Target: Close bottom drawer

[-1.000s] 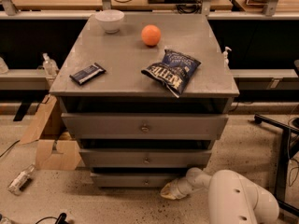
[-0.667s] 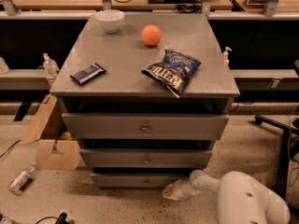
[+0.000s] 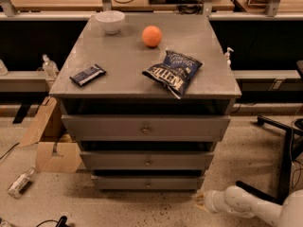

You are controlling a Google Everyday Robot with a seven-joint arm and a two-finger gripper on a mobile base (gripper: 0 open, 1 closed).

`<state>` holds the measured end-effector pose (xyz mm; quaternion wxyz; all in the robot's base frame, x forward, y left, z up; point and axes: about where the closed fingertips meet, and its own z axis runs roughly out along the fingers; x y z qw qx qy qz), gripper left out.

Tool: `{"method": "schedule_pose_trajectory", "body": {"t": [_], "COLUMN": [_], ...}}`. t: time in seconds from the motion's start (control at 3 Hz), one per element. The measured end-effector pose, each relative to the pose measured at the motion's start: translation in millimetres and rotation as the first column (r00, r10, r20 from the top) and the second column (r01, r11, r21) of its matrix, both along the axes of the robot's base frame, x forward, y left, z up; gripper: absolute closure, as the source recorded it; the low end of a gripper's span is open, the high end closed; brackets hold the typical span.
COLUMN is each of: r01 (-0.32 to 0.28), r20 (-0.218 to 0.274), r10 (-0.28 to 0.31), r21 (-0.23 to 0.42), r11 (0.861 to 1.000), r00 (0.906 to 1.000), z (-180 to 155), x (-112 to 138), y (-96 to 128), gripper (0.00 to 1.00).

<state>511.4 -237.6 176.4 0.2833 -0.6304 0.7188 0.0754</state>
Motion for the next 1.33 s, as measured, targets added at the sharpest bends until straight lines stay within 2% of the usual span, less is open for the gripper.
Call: {"method": "schedule_pose_trajectory", "body": {"t": [0.33, 0.67, 1.0, 1.33], "r01": [0.045, 0.064, 0.086, 0.178], "r20": [0.061, 0.084, 0.120, 0.226], "r10": [-0.037, -0.047, -0.054, -0.103], "r21": [-0.124, -0.213, -0.283, -0.340], "r11": [0.991, 0.975, 0.955, 0.923], "r00": [0.9974, 0.9954, 0.9913, 0.9687], "z": [66.7, 127.8, 186.9, 273.7], "x": [-20.5, -39.7, -51.0, -75.9], "y": [-63.0, -89.0, -96.8, -103.6], "gripper": [1.00, 1.00, 1.00, 1.00]}}
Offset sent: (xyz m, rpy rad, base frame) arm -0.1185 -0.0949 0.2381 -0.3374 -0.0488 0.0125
